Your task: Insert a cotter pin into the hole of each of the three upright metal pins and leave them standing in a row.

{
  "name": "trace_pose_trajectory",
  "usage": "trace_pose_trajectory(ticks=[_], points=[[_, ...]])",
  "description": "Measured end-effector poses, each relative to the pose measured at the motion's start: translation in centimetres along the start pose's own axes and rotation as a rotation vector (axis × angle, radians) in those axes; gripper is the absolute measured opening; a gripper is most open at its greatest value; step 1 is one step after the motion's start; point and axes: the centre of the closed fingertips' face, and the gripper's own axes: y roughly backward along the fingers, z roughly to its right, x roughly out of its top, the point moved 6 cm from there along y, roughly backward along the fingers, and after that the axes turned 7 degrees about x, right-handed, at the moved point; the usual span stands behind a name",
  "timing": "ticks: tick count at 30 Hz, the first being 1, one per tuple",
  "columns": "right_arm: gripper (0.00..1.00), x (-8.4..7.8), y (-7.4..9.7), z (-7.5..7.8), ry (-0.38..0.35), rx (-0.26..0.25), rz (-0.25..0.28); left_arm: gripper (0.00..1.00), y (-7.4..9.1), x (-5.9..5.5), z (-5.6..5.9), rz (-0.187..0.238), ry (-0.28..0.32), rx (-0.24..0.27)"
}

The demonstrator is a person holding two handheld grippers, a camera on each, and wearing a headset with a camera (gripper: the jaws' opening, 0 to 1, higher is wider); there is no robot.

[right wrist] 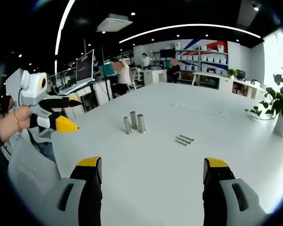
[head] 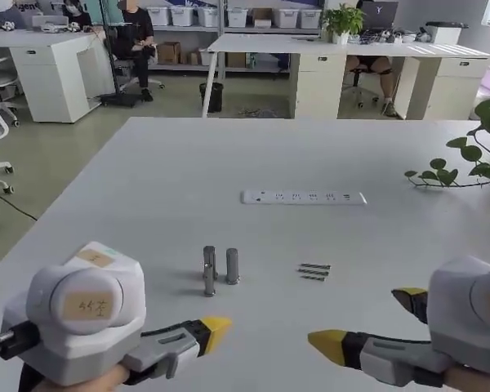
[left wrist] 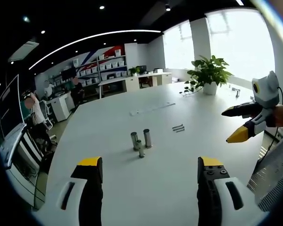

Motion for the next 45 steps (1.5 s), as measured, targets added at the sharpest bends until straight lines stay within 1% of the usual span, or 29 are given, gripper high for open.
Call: trace_pose_trajectory(ticks=[6,9,12,17,22,28,36,45], points=[[0.84,0.17,-0.14,-0.30,0.011,0.013,0.003,0.81,0.04,-0.15,-0.12,0.002,0.002,0.006],[0.83,0.10,-0.26,-0.45,0.017,0.022,-0.010,0.79,0.07,-0.14,-0.11,0.006,-0.003,0.006],[0.83,0.09,-0.33,-0.57,0.012,0.029,-0.009,0.79,0.04,-0.05,-0.07,0.008,-0.002,0.005],[0.83,0.13,-0.41,-0.46,0.011,0.024,-0.013,0.78,-0.02,0.00,0.03,0.009,-0.006,0.000],[0.83,-0.13,-0.26,-0.31,0.013,0.021,-0.032,0.78,0.00,-0.09,0.01,0.004,-0.009,-0.002],[0.83,-0.17,-0.07,-0.29,0.008,0.020,-0.027,0.77,-0.03,-0.09,0.06,-0.001,-0.011,-0.007],[0.83,0.13,-0.19,-0.46,0.016,0.027,-0.023,0.77,-0.12,-0.09,0.47,-0.010,-0.018,-0.021],[0.82,0.30,-0.31,-0.48,0.024,0.031,-0.026,0.75,-0.08,-0.06,0.43,-0.010,-0.022,-0.020]])
